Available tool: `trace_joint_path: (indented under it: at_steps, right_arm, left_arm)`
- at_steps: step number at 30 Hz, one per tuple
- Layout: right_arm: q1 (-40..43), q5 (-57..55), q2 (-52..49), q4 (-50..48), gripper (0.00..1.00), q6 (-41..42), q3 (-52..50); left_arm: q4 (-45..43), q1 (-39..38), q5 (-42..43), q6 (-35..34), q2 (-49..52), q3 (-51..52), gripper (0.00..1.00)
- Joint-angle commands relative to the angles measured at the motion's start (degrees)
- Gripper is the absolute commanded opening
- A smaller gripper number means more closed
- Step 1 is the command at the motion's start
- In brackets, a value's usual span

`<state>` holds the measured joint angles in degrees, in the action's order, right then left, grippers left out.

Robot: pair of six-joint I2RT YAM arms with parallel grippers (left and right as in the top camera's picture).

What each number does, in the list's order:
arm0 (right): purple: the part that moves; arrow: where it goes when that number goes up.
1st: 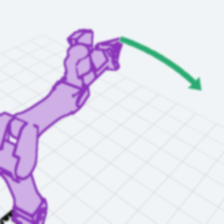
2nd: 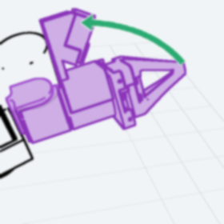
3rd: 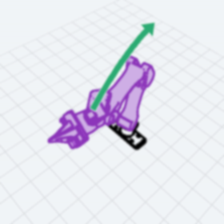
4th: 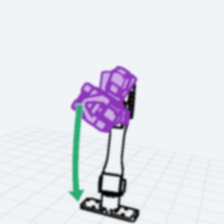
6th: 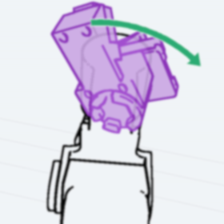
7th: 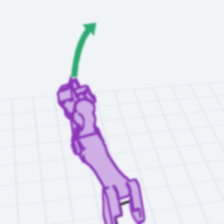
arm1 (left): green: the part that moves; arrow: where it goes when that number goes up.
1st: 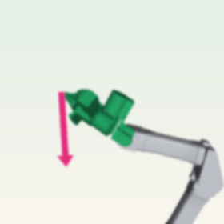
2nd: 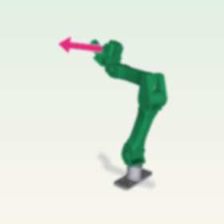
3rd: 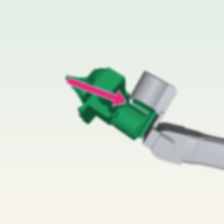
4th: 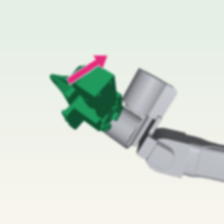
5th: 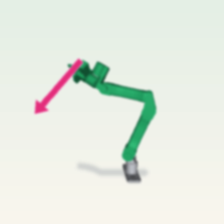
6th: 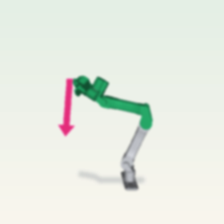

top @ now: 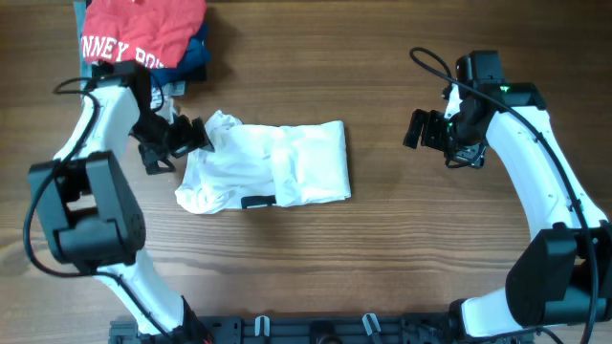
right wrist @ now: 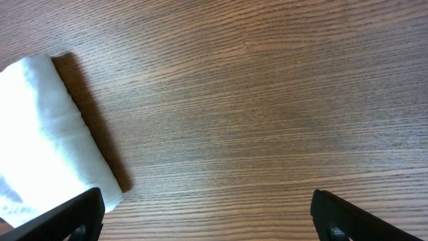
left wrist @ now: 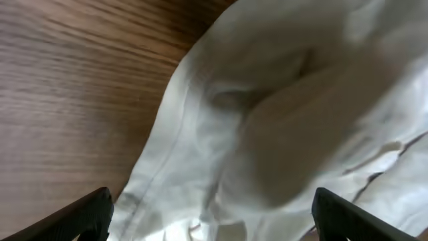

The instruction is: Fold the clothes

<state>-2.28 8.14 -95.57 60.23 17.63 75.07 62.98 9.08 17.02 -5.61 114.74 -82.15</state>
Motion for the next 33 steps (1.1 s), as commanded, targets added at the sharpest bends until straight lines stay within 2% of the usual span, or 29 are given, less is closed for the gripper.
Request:
trace_joint_path:
  at_steps: [1,6,11,14,16,17,18,19,20,23,24,27,29,33]
  right_arm:
    - [0.11,0.96,0.11,-0.17,1.0,-1.16,-0.22]
    - [0.11,0.96,0.11,0.04,1.0,-1.6,-0.22]
    - [0.11,0.96,0.11,-0.07,1.0,-2.47,-0.22]
    - [0.11,1.11,0.11,-0.35,1.0,-2.43,-0.22]
    - [0.11,2.54,0.11,-0.74,1.0,-2.47,-0.22]
    - [0.11,2.54,0.11,-0.87,1.0,-2.43,-0.22]
    - [0.11,2.54,0.11,-0.81,1.0,-2.45,-0.22]
    - [0.11,2.51,0.11,-0.66,1.0,-2.47,-0.22]
    - [0.11,2.51,0.11,-0.57,1.0,-2.49,-0.22]
    - [0.11,2.49,0.11,-0.42,1.0,-2.51,-0.22]
    - [0.11,2.49,0.11,-0.42,1.0,-2.56,-0.22]
    - [0.11,2.49,0.11,-0.44,1.0,-2.58,-0.22]
    - [0.11,2.49,0.11,-0.59,1.0,-2.54,-0.22]
    - [0.11,2.49,0.11,-0.63,1.0,-2.49,-0.22]
  left_arm:
    - [-2.27,0.09,1.62,3.93,1.36,0.52,0.94]
    - [-4.37,0.09,2.01,8.13,5.9,0.52,0.92]
    - [-4.07,-0.26,9.81,9.92,11.58,0.83,0.9]
    - [-5.6,-2.19,13.9,11.65,11.87,4.33,0.88]
    - [-8.74,-4.87,14.82,11.34,11.93,8.52,0.79]
    - [-11.13,-6.54,14.95,11.06,11.93,10.82,0.7]
    - [-13.68,-7.96,14.86,10.1,11.93,12.59,0.39]
    - [-14.88,-8.66,14.88,9.51,11.93,12.98,0.13]
    - [-15.58,-9.05,14.88,8.94,11.91,12.98,0.04]
    - [-14.95,-8.81,10.38,5.95,11.89,11.82,0.04]
    - [-12.81,-7.87,2.91,1.46,11.82,10.25,0.04]
    - [-5.25,-4.9,-7.89,-4.26,11.76,4.74,0.04]
    - [1.68,-2.47,-16.5,-11.08,11.69,-2.08,0.04]
    - [13.2,-1.49,-17.94,-12.9,11.69,-17.4,0.04]
